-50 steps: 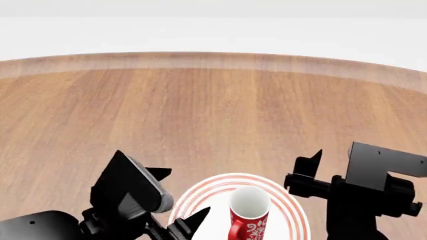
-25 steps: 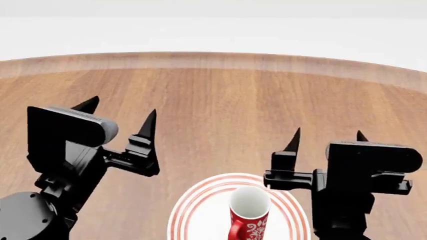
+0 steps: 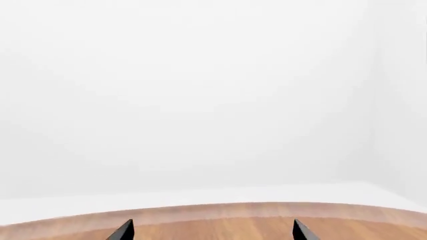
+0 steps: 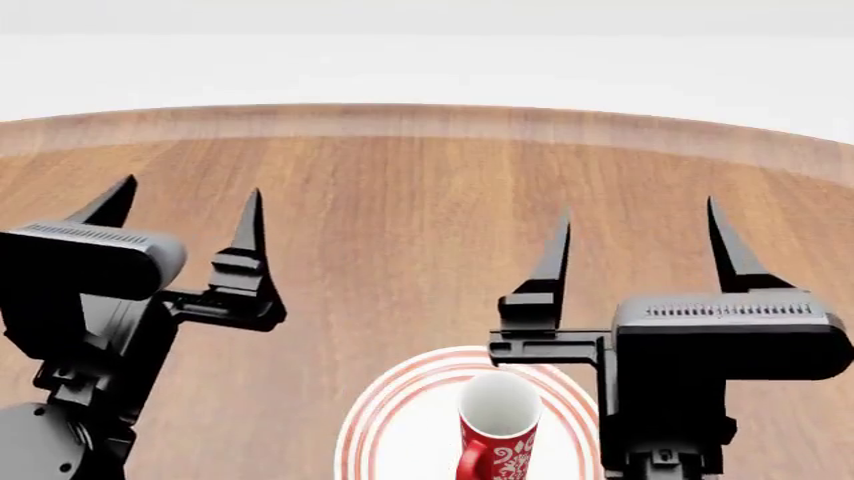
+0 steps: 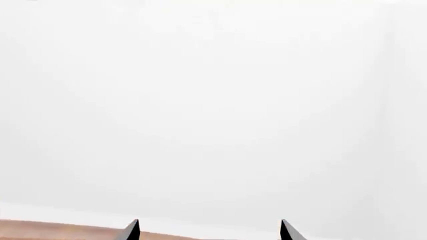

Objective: Pick up the red mug and put it on the plate

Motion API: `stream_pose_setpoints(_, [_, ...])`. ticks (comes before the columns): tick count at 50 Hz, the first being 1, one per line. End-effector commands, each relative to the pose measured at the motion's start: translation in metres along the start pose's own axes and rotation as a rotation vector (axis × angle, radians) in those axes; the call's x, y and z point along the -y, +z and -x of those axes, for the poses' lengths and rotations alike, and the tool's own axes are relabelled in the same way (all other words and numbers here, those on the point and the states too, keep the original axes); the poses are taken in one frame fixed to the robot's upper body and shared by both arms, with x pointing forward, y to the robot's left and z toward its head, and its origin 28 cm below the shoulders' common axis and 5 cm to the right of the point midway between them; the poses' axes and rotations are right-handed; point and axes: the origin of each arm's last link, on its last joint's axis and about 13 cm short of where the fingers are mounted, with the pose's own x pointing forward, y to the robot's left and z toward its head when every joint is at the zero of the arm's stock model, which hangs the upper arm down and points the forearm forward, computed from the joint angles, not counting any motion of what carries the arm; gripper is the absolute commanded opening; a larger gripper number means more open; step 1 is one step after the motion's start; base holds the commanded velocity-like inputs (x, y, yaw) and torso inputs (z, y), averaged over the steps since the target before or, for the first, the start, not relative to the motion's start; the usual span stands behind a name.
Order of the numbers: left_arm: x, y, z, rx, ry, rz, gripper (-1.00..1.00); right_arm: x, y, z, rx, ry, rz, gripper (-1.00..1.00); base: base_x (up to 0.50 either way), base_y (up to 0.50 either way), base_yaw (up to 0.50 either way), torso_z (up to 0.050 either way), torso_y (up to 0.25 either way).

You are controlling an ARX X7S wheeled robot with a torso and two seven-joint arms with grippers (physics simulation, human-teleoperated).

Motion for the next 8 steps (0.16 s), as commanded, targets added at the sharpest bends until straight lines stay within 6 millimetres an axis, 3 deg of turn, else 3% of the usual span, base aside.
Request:
stream_pose_setpoints(1, [-0.0002, 0.0, 0.0042, 0.031, 0.005, 0.003, 1.0, -0.0069, 0.0123, 0.0057, 0.08, 0.012, 0.04, 1.0, 0.0, 0.0, 0.0, 0.0, 0.0])
stream_pose_setpoints(8, [-0.001, 0.0005, 0.0049, 0.043, 0.006, 0.001, 1.0, -0.0083, 0.0206, 0.0096, 0.102, 0.022, 0.03, 1.0, 0.0, 0.0, 0.0, 0.0, 0.0])
